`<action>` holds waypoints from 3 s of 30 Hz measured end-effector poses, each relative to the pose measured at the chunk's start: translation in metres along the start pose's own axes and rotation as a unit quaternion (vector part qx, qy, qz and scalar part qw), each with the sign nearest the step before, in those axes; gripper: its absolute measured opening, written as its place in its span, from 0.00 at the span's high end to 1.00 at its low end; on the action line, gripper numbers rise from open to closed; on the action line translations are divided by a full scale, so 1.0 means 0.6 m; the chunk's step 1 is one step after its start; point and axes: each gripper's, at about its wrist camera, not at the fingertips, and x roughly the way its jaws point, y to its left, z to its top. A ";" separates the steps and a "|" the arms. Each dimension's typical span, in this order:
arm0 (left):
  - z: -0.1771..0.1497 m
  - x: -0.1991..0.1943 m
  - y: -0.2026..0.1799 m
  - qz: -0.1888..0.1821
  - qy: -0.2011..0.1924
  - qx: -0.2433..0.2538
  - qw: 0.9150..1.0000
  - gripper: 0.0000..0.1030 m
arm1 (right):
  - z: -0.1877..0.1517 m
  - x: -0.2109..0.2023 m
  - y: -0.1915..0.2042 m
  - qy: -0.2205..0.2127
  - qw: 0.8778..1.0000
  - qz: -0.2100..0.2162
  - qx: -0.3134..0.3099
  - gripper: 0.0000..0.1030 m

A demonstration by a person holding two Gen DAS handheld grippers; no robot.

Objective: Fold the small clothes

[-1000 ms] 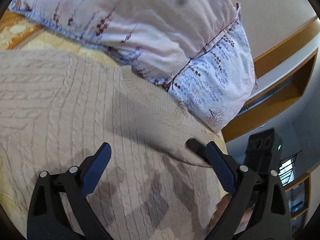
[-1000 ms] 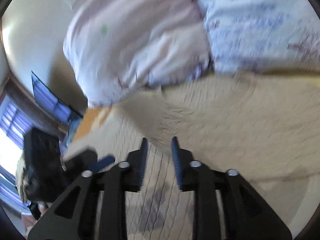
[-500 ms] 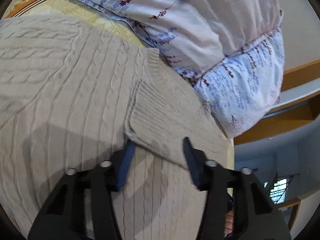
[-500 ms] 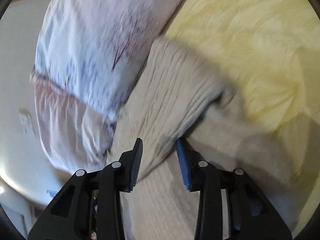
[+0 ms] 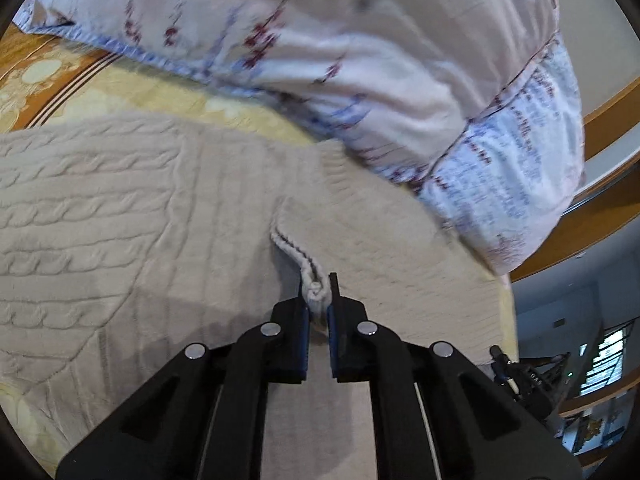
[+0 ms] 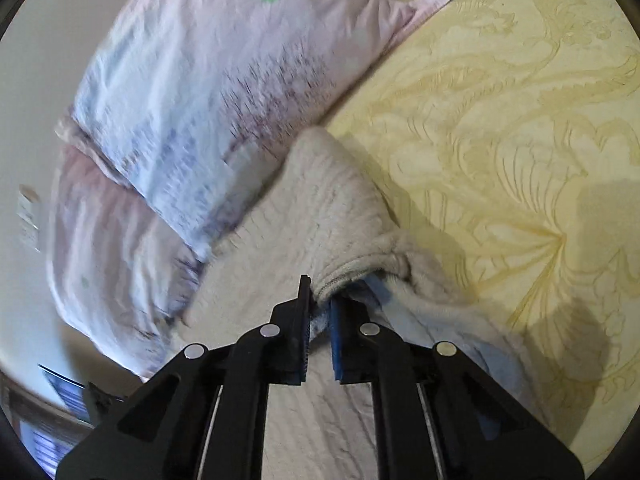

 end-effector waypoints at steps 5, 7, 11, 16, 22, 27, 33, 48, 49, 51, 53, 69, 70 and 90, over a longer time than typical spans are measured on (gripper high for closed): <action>-0.007 0.002 -0.006 0.021 -0.005 0.025 0.999 0.88 | -0.020 -0.006 0.035 -0.020 0.996 -0.059 -0.061 0.83; -0.010 -0.012 -0.005 0.020 -0.010 0.023 0.999 0.80 | -0.028 -0.013 0.038 -0.023 0.995 -0.060 -0.074 0.68; -0.028 -0.087 0.022 0.000 -0.041 0.025 0.999 0.48 | -0.044 -0.030 0.033 -0.027 0.996 -0.032 -0.076 0.50; -0.060 -0.202 0.101 0.002 -0.097 0.005 0.995 0.44 | -0.060 -0.031 0.030 -0.022 0.995 0.012 -0.101 0.42; -0.095 -0.323 0.262 0.053 -0.177 -0.122 0.975 0.46 | -0.065 -0.031 0.036 -0.017 0.993 0.030 -0.114 0.34; -0.104 -0.361 0.354 0.046 -0.207 -0.226 0.951 0.47 | -0.068 -0.029 0.039 -0.015 0.992 0.032 -0.120 0.33; -0.096 -0.357 0.407 0.023 -0.217 -0.304 0.927 0.53 | -0.069 -0.028 0.037 -0.015 0.992 0.035 -0.119 0.33; -0.066 -0.372 0.452 0.025 -0.233 -0.351 0.906 0.94 | -0.072 -0.029 0.039 -0.014 0.992 0.047 -0.120 0.31; -0.060 -0.379 0.442 0.024 -0.242 -0.341 0.908 0.94 | -0.072 -0.029 0.039 -0.013 0.991 0.048 -0.121 0.31; -0.045 -0.392 0.420 0.015 -0.257 -0.321 0.911 0.95 | -0.072 -0.028 0.039 -0.013 0.991 0.050 -0.121 0.31; -0.025 -0.405 0.395 0.001 -0.269 -0.299 0.916 0.95 | -0.072 -0.028 0.039 -0.013 0.991 0.055 -0.120 0.31; 0.006 -0.153 -0.050 -0.142 -0.133 -0.012 0.981 0.95 | -0.072 -0.032 0.035 -0.015 0.991 0.075 -0.114 0.31; -0.008 -0.119 -0.074 -0.138 -0.106 0.004 0.985 0.95 | -0.073 -0.032 0.035 -0.014 0.991 0.074 -0.115 0.31; -0.069 -0.145 0.064 -0.028 -0.080 -0.007 0.996 0.75 | -0.232 0.005 0.380 0.074 0.839 0.149 -0.517 0.50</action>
